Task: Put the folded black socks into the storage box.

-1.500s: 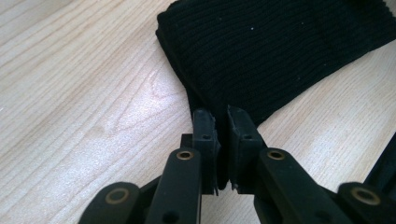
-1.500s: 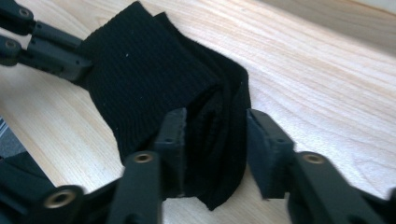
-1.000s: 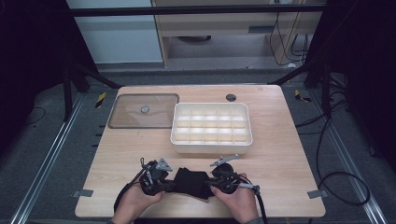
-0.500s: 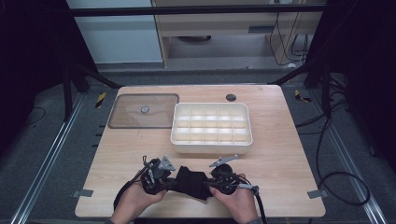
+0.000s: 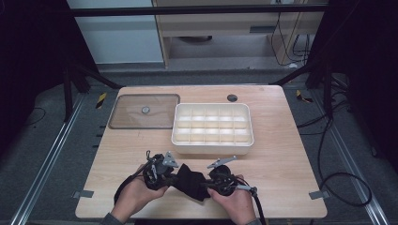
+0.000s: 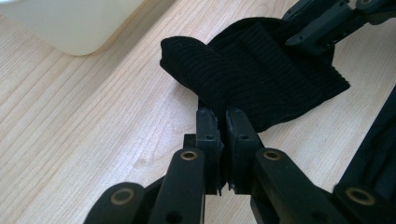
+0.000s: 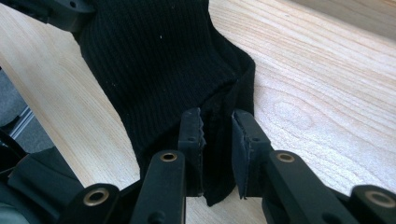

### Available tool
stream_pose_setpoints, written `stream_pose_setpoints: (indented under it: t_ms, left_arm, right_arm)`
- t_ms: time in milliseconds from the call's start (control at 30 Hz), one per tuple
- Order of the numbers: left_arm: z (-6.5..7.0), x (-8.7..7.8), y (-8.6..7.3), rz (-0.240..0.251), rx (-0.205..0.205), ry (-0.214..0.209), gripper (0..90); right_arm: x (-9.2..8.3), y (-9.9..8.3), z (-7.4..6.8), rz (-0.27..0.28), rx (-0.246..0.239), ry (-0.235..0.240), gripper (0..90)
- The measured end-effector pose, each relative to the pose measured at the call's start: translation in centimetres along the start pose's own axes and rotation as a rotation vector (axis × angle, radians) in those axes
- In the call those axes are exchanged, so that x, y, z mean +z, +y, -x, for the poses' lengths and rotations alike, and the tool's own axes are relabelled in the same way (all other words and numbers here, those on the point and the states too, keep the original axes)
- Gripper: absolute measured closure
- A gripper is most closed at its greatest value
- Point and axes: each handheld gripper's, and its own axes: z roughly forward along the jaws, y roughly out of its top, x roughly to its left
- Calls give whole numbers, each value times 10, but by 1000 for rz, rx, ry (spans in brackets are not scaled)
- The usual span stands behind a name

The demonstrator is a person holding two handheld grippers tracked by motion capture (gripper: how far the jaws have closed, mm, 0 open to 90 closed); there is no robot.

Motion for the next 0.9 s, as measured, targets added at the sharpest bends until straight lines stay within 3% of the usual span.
stream_pose_setpoints:
  t_ms: [333,433,667,900]
  left_arm:
    - [-6,2,-4,-11,-16,-15,848]
    - [-6,2,-3,-11,-17,-19,848]
    - [-7,1,-4,-26,-7,-20,848]
    - [-9,-1,-7,-48,5,4,848]
  right_arm:
    - [-1,0,-3,-15,-23,-30,725]
    - [-1,2,-4,-27,-37,-57,703]
    - [-4,4,-6,-35,-42,-66,636]
    - [-7,6,-5,-51,-40,-79,631]
